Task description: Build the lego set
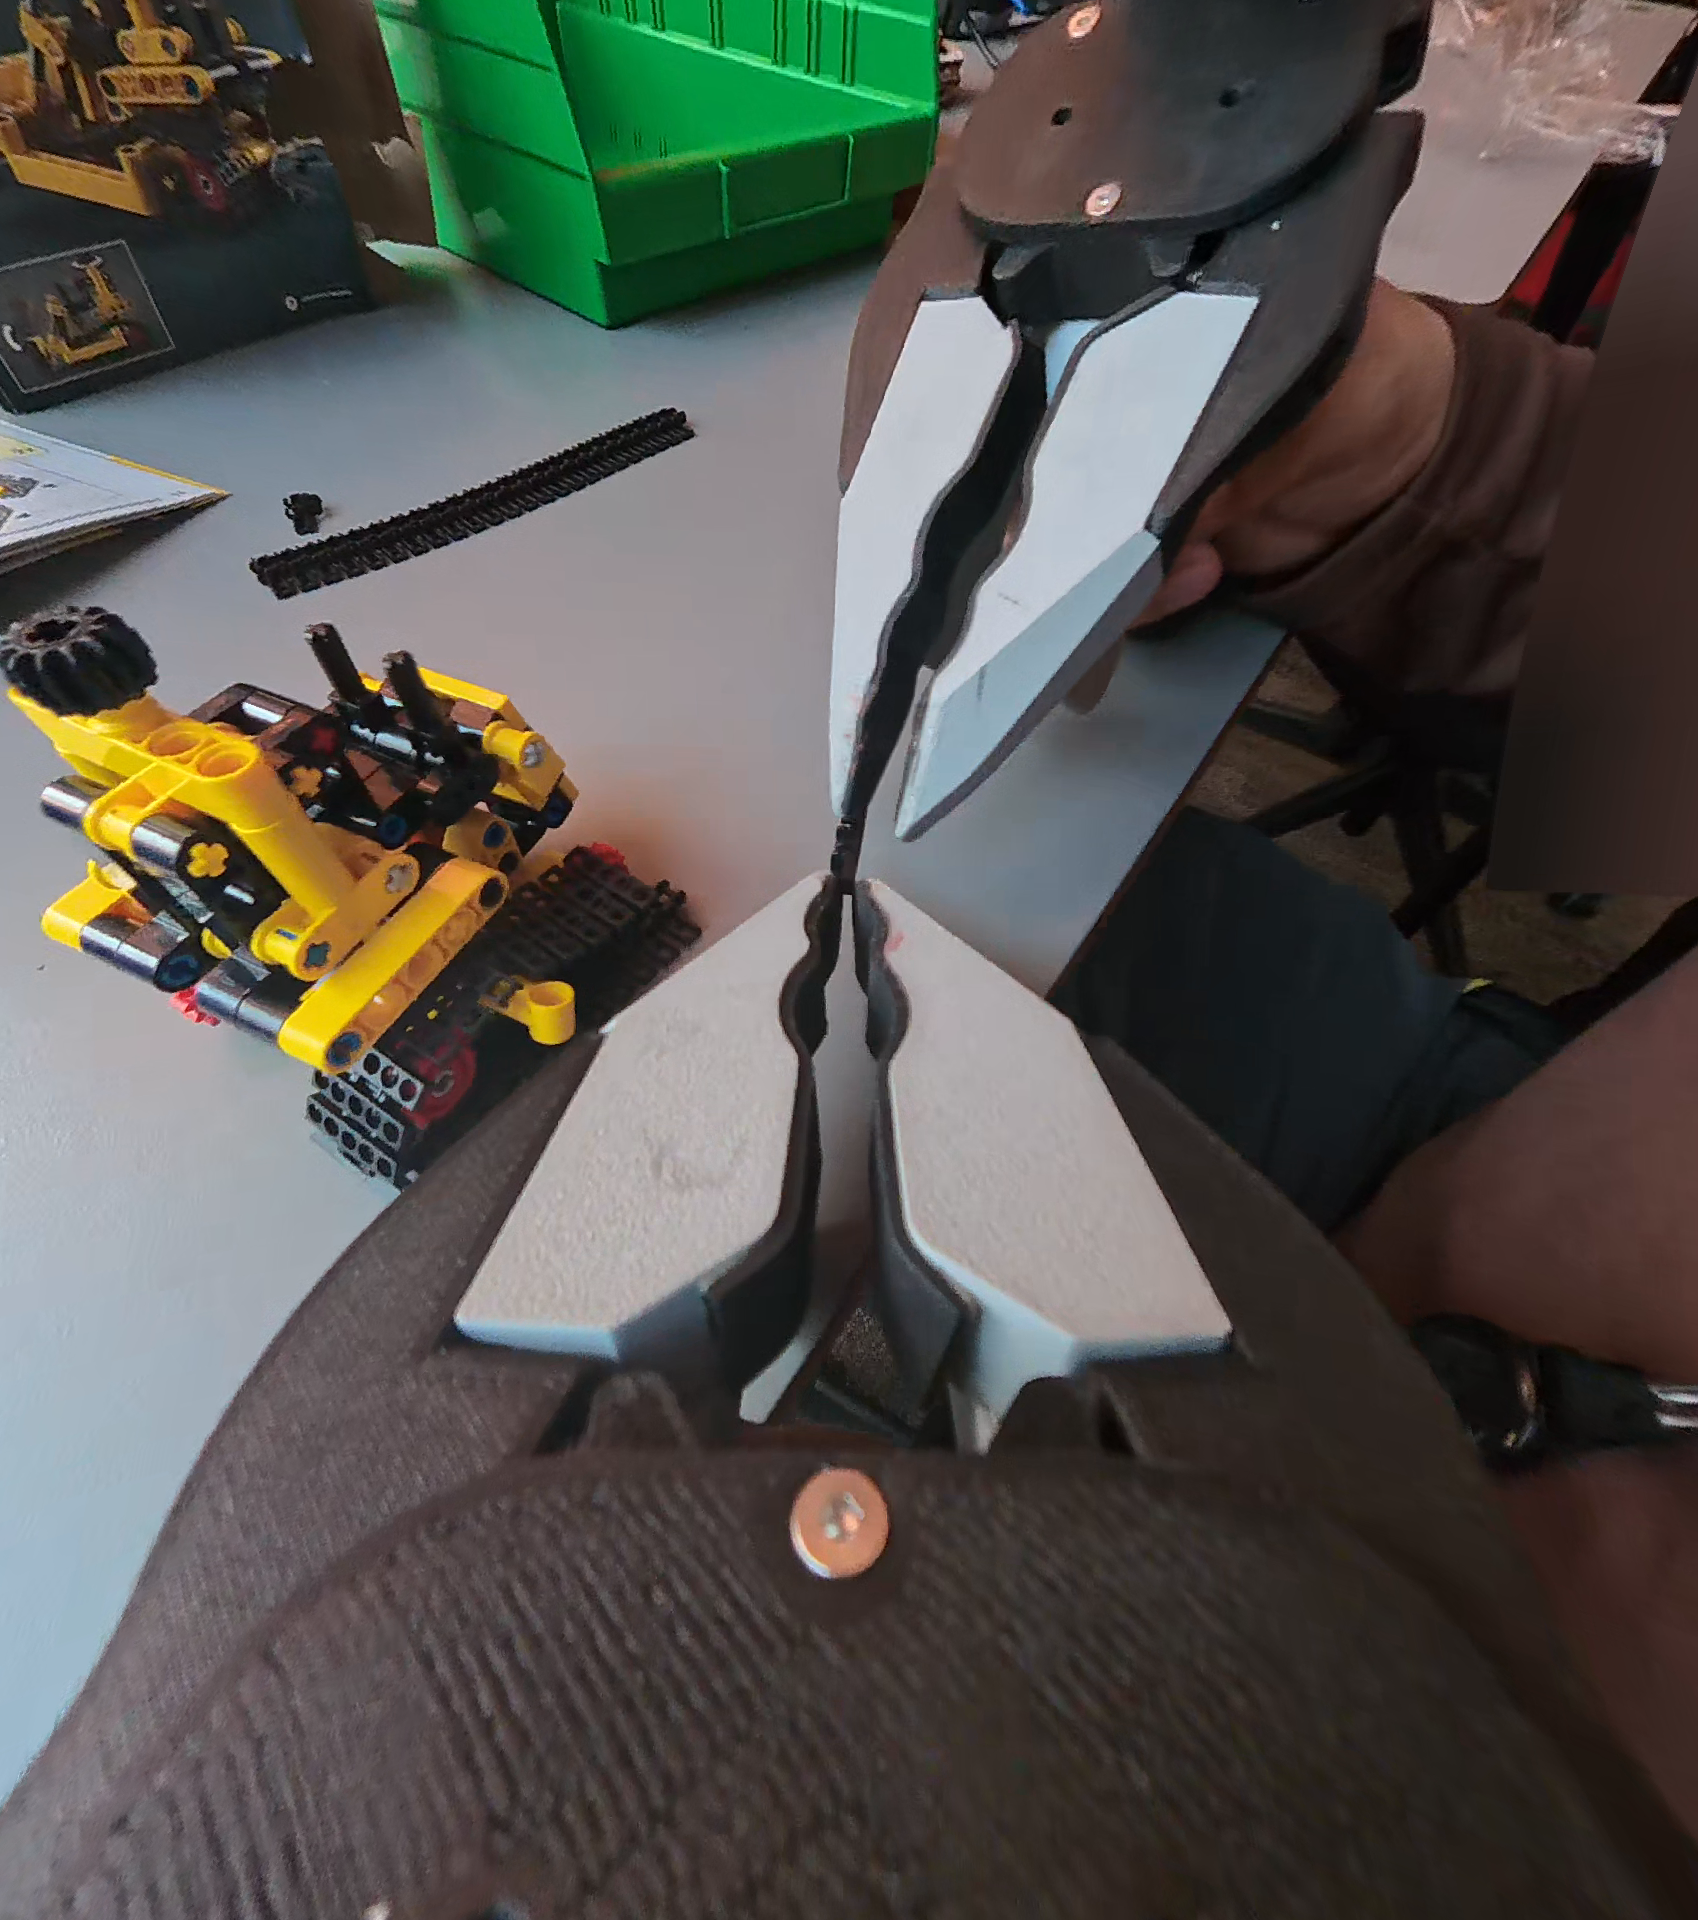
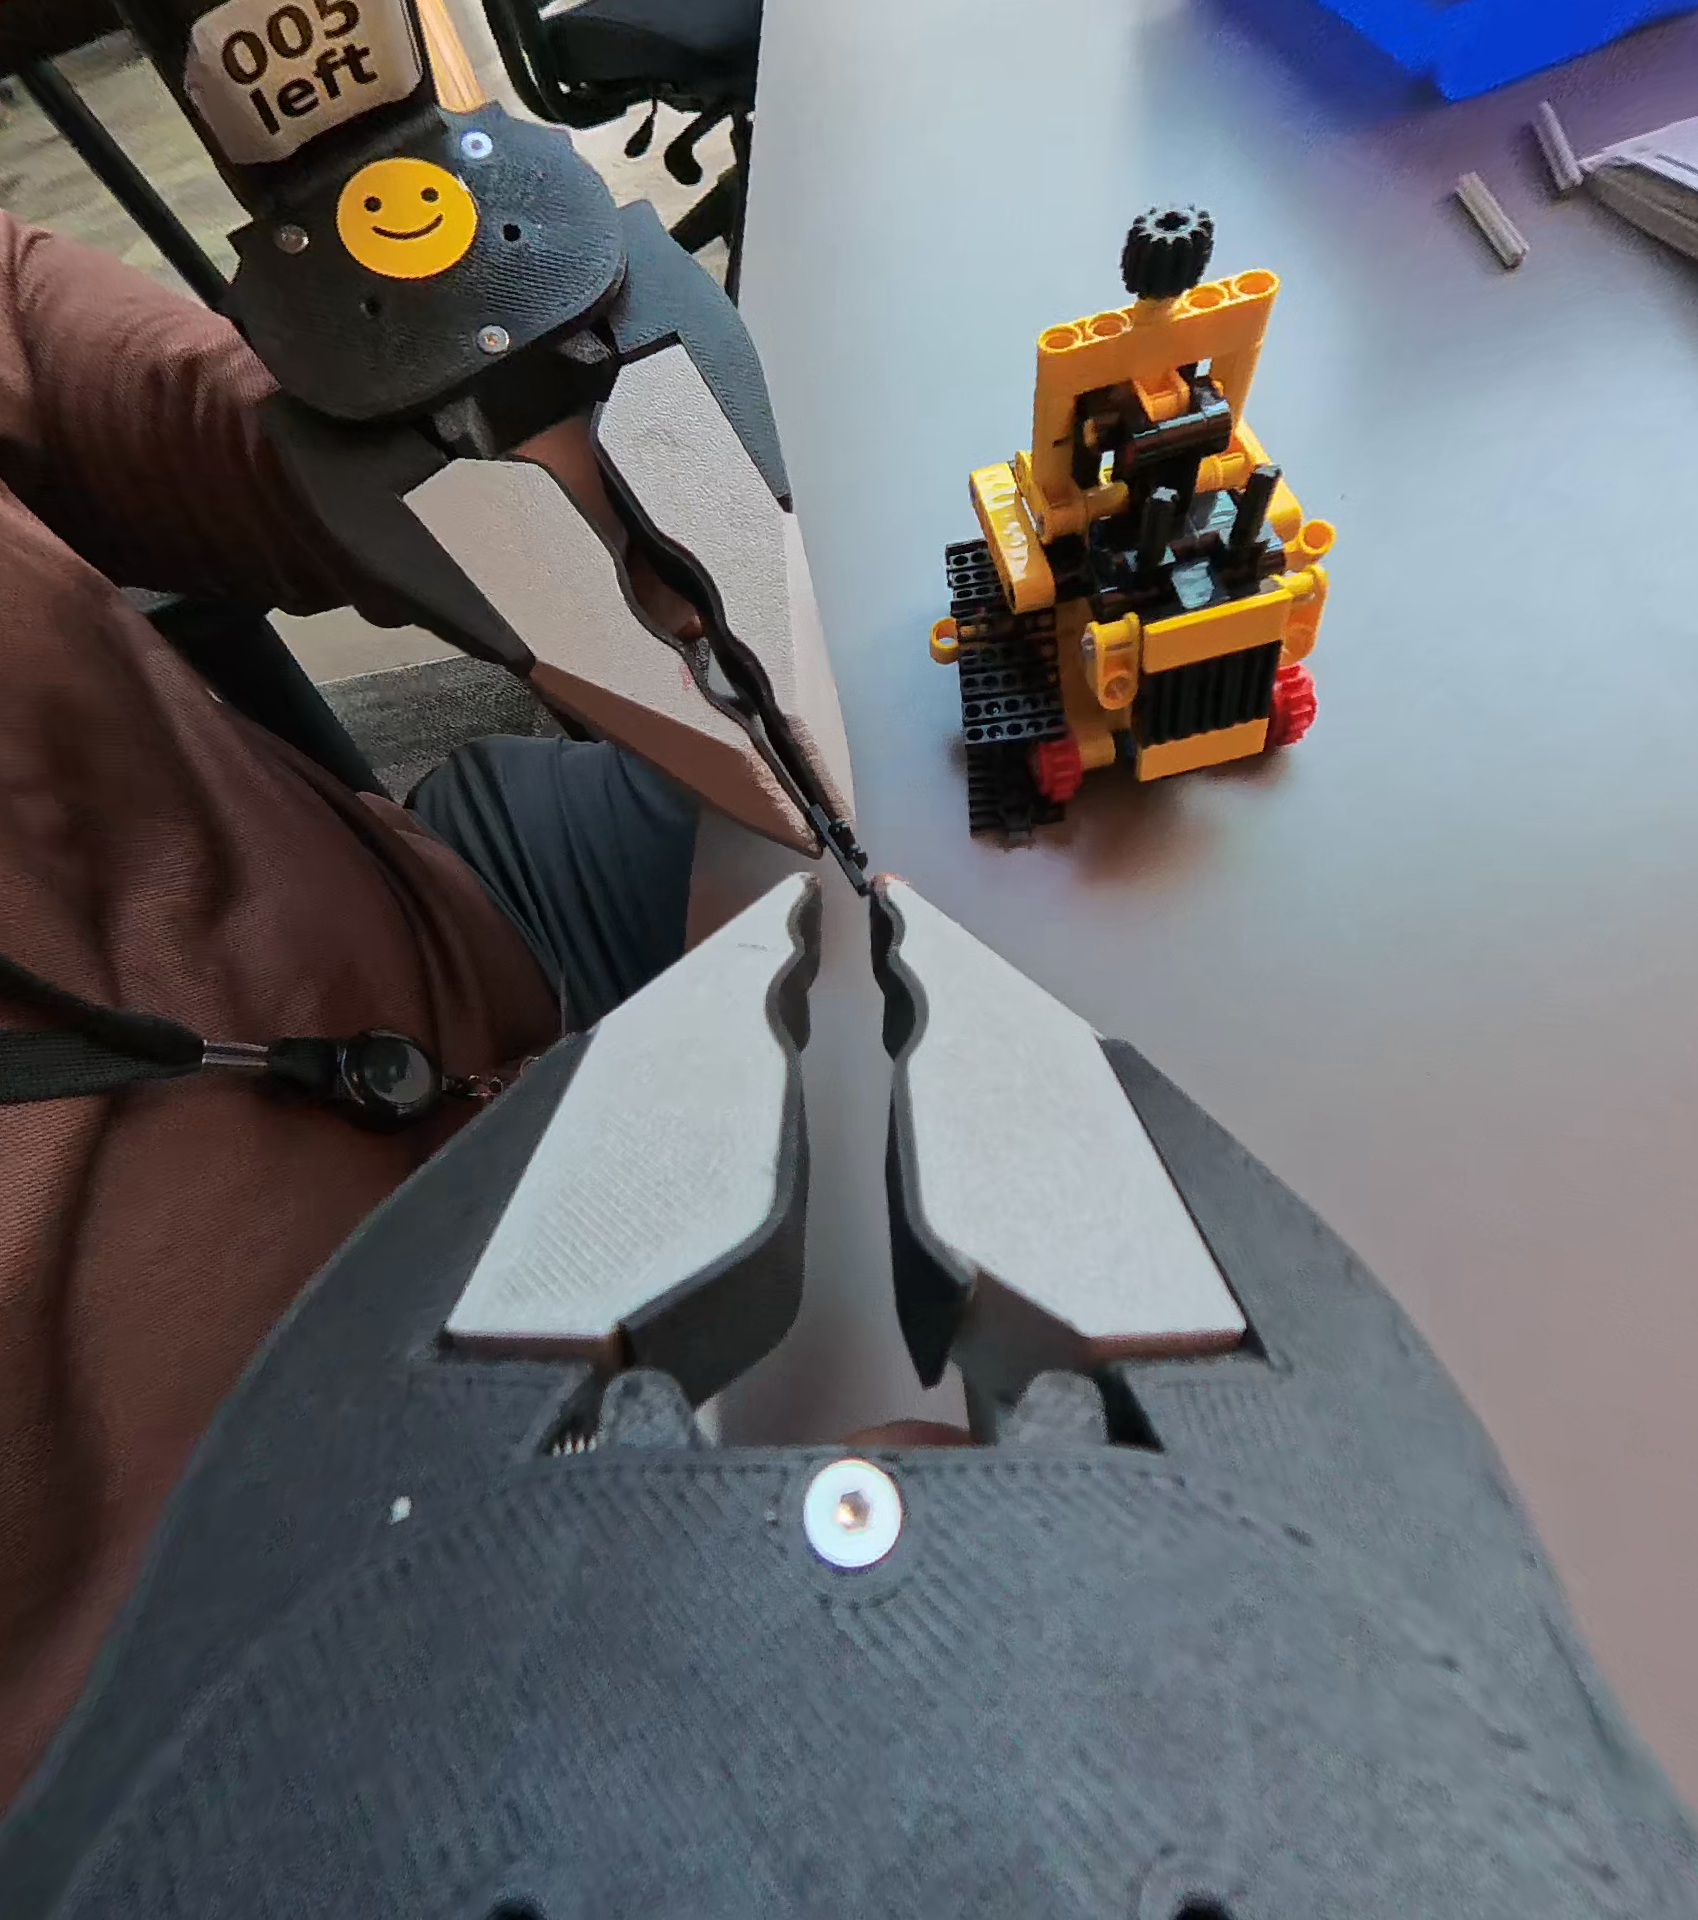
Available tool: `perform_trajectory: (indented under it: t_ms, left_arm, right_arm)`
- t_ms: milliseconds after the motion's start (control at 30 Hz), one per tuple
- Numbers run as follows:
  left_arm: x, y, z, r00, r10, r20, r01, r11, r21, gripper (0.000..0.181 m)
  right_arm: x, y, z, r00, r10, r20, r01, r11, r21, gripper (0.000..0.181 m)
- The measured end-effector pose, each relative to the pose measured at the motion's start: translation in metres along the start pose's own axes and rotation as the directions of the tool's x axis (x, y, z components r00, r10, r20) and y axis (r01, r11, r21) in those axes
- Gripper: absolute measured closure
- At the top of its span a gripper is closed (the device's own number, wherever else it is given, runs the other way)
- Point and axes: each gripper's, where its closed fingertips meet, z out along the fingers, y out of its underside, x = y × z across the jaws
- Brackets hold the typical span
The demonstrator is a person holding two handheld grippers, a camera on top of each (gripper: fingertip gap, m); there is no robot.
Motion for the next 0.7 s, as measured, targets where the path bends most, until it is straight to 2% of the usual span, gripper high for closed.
perform_trajectory:
  t_ms: [300,467,700]
  left_arm:
    - [-0.005,-0.005,-0.002,0.988,-0.143,-0.057,0.146,0.988,0.054,0.181]
    - [-0.004,-0.005,-0.001,0.982,-0.173,-0.081,0.176,0.984,0.034,0.181]
    - [0.001,-0.003,-0.002,0.967,-0.214,-0.141,0.216,0.976,0.002,0.181]
  right_arm:
    - [0.005,-0.017,-0.006,1.0,-0.011,-0.006,0.011,0.994,0.111,0.175]
    - [0.0,-0.015,-0.006,0.999,-0.013,0.041,0.009,0.995,0.1,0.174]
    - [-0.002,-0.012,-0.002,0.999,-0.04,0.033,0.038,0.997,0.067,0.177]
